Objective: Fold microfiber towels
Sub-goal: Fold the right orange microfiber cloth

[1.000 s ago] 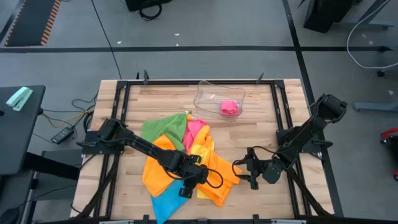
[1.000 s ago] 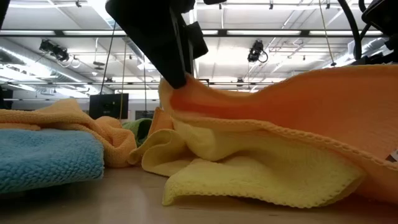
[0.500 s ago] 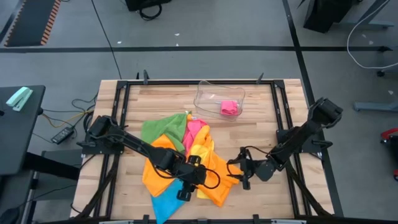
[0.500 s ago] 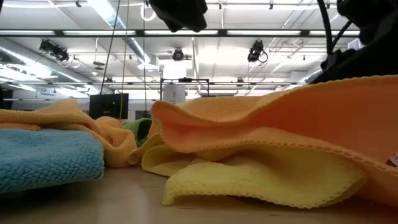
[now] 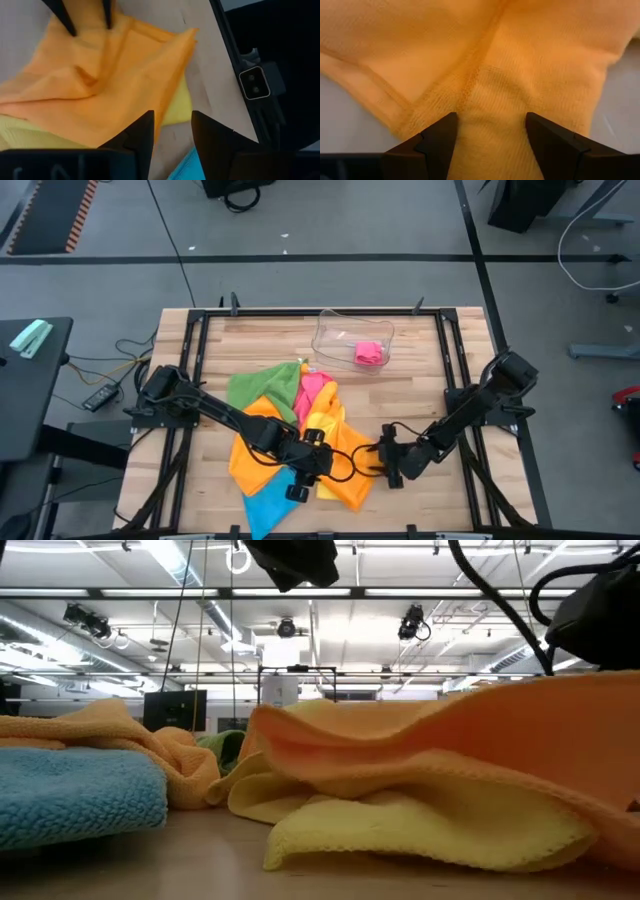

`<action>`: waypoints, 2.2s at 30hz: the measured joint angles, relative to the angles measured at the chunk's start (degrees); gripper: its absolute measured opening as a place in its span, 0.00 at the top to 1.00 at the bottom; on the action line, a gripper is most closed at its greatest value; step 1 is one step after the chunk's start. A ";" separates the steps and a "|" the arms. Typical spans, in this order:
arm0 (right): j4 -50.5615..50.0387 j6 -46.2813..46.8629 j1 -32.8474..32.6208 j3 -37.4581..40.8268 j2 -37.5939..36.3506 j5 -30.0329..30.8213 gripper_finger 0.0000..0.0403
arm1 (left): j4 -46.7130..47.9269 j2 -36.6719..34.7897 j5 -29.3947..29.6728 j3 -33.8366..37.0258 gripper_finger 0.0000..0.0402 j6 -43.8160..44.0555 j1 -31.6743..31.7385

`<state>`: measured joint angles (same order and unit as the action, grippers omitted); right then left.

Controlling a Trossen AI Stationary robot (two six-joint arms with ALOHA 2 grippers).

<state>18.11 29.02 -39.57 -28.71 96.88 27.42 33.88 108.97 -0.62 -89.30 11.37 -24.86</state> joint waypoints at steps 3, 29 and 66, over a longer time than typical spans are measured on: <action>-10.38 3.43 0.35 -0.13 -3.63 0.20 0.39 | -1.12 0.00 -0.02 0.00 0.67 -1.45 -0.02; -22.19 1.79 1.91 -2.49 -26.49 1.96 0.39 | -10.86 9.71 15.29 0.03 0.71 -4.19 6.08; -20.80 9.19 -1.64 -2.60 -6.42 -5.15 0.39 | 4.04 9.11 15.26 1.30 0.48 0.87 5.73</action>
<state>-2.70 38.21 -41.21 -31.31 90.47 22.27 37.92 118.08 14.63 -87.99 12.24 -19.14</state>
